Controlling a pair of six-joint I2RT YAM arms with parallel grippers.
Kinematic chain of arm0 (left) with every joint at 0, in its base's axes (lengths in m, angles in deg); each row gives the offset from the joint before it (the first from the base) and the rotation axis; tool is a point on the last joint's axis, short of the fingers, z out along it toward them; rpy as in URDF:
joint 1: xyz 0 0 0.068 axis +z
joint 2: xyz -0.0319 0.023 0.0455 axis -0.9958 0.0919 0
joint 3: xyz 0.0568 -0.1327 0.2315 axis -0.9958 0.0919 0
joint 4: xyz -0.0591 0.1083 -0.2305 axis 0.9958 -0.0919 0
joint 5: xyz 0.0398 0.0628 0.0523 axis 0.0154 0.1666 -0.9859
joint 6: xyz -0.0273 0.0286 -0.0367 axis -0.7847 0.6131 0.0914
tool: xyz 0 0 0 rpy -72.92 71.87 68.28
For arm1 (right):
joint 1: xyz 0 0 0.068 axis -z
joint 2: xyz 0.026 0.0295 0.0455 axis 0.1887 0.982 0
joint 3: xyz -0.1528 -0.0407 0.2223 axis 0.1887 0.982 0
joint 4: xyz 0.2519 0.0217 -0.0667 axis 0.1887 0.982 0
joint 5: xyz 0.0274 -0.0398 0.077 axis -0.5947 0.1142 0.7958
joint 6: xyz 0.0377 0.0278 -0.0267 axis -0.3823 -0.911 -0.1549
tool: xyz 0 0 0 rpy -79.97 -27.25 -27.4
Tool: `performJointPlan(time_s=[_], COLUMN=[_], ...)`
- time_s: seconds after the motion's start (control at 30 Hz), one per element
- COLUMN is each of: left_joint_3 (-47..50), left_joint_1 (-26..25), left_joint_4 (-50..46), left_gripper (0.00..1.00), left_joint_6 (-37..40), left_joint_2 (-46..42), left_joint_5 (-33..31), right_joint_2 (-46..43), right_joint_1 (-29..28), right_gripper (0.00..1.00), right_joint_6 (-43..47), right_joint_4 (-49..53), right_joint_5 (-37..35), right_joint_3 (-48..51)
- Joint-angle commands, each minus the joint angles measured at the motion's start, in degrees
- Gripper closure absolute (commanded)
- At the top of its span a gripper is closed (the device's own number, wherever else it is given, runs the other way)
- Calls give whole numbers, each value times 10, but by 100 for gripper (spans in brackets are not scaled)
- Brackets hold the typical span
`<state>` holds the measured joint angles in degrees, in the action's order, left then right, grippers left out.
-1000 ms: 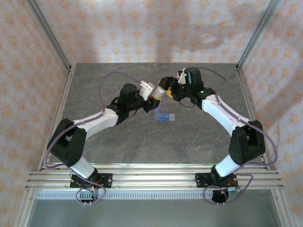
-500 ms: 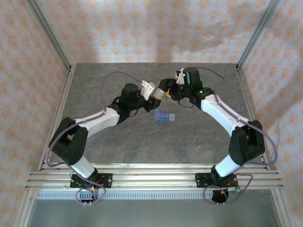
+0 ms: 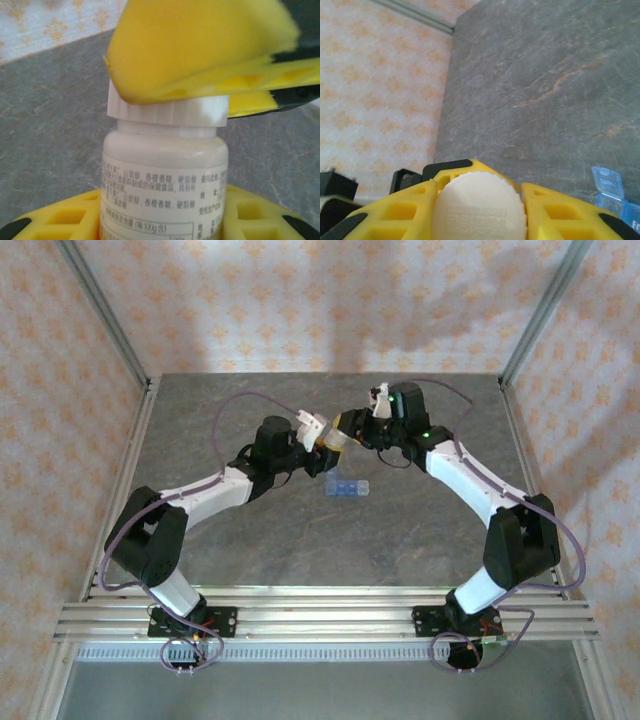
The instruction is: Sort the pills into containers
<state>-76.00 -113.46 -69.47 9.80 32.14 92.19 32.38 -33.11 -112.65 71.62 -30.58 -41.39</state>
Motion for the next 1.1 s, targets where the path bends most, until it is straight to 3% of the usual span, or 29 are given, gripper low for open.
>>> performJointPlan(time_s=[0.0,0.2,0.37,0.47,0.8,1.07], left_joint_3=[-12,-7,-4,1,17,14], left_joint_1=[10,13,13,13,-3,-15], left_joint_4=[79,106,58,27,4,6], left_gripper=[100,100,100,100,100,100], left_joint_6=[-65,-102,-51,-8,88,96], left_joint_2=[-13,-11,-15,-19,-37,-31], left_joint_5=[87,116,60,17,-111,-118], right_joint_2=[-15,-5,-20,-40,-47,-16], right_joint_1=[30,40,43,49,48,32], right_gripper=[64,60,32,25,23,24], right_joint_6=[67,84,59,49,-38,-83], right_joint_4=[-94,-118,-111,-88,23,-5], right_joint_5=[73,139,117,102,-25,-40], right_joint_3=[43,45,39,35,15,13])
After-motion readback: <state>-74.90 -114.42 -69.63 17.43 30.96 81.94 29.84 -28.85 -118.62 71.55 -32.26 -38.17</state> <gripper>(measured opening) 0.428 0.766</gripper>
